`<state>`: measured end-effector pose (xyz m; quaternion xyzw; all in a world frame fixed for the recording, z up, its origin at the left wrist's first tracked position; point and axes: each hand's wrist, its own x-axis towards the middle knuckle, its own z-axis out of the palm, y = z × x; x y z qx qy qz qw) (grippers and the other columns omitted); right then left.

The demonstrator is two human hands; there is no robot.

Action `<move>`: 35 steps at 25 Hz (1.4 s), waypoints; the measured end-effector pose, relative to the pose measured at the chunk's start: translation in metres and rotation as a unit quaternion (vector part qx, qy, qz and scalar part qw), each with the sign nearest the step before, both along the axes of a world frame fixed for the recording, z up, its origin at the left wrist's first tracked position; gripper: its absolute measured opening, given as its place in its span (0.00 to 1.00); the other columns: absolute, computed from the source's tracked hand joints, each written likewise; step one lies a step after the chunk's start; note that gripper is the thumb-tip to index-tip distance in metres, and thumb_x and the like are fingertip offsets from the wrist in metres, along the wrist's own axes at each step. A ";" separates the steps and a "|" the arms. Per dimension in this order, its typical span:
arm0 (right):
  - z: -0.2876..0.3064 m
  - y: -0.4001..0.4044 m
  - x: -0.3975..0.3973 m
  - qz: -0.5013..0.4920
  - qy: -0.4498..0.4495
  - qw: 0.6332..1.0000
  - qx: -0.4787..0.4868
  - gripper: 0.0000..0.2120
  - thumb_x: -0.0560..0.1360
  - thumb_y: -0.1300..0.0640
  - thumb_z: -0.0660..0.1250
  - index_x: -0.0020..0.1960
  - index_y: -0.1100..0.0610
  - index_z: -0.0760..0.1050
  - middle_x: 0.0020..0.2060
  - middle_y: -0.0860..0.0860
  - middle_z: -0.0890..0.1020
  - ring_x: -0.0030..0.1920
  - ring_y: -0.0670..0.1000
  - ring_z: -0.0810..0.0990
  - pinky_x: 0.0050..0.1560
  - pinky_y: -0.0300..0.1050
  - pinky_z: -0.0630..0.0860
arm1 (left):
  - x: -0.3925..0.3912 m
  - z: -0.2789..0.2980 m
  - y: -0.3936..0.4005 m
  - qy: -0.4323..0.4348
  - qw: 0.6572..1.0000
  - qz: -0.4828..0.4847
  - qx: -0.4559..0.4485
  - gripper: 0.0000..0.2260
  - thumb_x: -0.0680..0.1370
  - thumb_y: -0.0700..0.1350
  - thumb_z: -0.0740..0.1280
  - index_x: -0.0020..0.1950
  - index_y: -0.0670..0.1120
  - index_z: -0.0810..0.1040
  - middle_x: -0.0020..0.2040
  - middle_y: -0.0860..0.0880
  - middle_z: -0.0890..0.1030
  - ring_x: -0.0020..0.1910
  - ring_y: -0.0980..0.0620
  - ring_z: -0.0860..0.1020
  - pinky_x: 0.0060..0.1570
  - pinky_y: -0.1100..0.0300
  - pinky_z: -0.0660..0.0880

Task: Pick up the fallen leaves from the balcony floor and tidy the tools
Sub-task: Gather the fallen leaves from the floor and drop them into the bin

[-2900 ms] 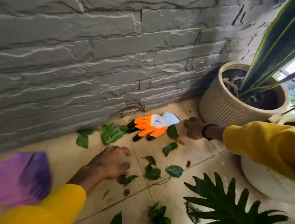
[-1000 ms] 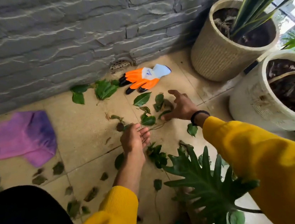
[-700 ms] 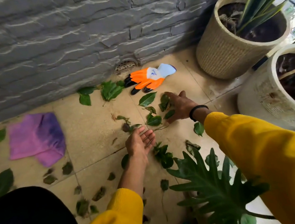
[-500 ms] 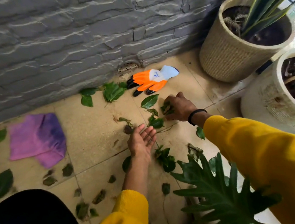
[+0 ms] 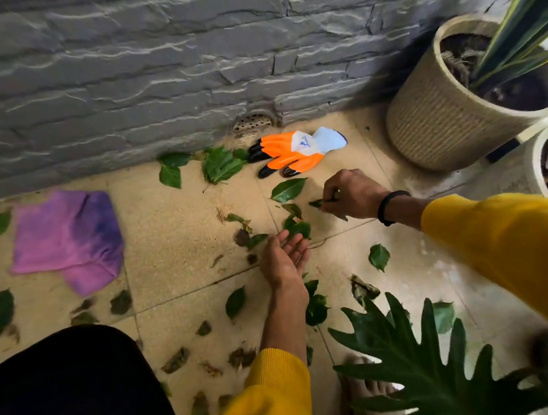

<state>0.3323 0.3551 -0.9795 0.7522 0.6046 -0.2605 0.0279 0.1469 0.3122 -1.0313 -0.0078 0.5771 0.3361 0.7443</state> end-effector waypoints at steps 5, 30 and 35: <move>0.060 -0.002 -0.028 0.131 0.039 0.990 -0.024 0.04 0.73 0.50 0.74 0.42 0.49 0.82 0.37 0.41 0.80 0.39 0.42 0.77 0.36 0.35 0.69 | 0.008 0.021 0.014 -0.201 0.979 0.030 -0.026 0.21 0.84 0.55 0.57 0.65 0.42 0.79 0.61 0.36 0.81 0.60 0.39 0.81 0.61 0.43 0.76; 0.003 0.059 -0.028 0.376 -0.115 0.905 -0.162 0.55 0.64 0.35 0.78 0.81 0.50 0.54 0.76 0.55 0.64 0.73 0.60 0.64 0.72 0.55 0.66 | -0.103 0.008 0.018 -0.292 0.954 0.056 0.032 0.16 0.83 0.49 0.59 0.57 0.40 0.81 0.56 0.38 0.83 0.55 0.38 0.81 0.62 0.37 0.75; -0.048 0.046 -0.023 0.341 -0.093 0.930 -0.097 0.60 0.61 0.34 0.78 0.80 0.37 0.42 0.80 0.56 0.47 0.78 0.64 0.48 0.71 0.62 0.67 | -0.097 0.005 0.010 -0.295 0.952 0.083 0.023 0.16 0.83 0.50 0.59 0.54 0.41 0.82 0.56 0.39 0.83 0.56 0.38 0.81 0.60 0.36 0.76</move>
